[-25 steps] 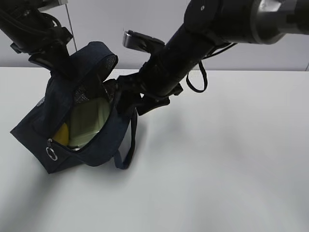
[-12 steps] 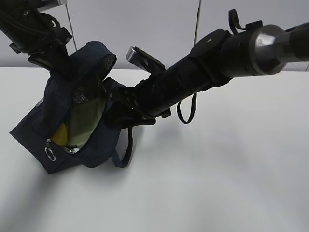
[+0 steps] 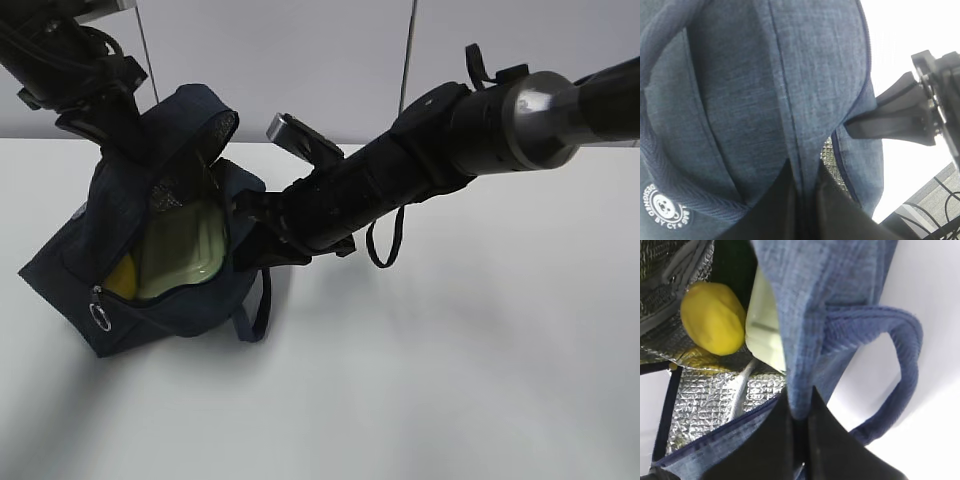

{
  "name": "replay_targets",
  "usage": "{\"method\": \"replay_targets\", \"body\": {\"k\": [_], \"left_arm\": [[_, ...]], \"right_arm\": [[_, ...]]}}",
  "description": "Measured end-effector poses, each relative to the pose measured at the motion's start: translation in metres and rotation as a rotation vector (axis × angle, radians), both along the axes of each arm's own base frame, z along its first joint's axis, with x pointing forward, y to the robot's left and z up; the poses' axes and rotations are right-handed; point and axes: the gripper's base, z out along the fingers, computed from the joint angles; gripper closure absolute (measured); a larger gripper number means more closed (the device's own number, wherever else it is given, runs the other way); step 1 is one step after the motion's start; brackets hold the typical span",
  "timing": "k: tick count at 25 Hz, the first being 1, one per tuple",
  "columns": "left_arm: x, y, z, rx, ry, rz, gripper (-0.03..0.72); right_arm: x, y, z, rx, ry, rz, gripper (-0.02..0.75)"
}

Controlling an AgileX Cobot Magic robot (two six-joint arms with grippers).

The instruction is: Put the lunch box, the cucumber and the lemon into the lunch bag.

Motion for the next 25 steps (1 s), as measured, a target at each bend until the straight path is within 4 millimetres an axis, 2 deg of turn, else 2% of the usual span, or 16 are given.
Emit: {"method": "replay_targets", "body": {"k": [6,12,16,20,25], "left_arm": [[0.000,-0.002,0.001,-0.028,0.004,0.003,0.686],[0.001,-0.010,0.005,-0.135,0.000,-0.005,0.686],[0.000,-0.018,0.008,-0.202,0.001,-0.011,0.686],[-0.005,-0.034,0.010,-0.228,0.005,-0.044,0.686],[-0.013,-0.057,0.013,-0.275,0.020,-0.090,0.686]], "right_arm": [[0.010,-0.023,0.010,0.017,0.003,-0.026,0.735],[0.015,-0.051,0.038,0.028,-0.030,-0.009,0.735],[0.016,-0.059,0.058,0.000,-0.061,0.035,0.736],[0.019,-0.063,0.082,-0.089,-0.076,0.081,0.736],[0.021,-0.076,0.106,-0.289,-0.083,0.121,0.736]]}}
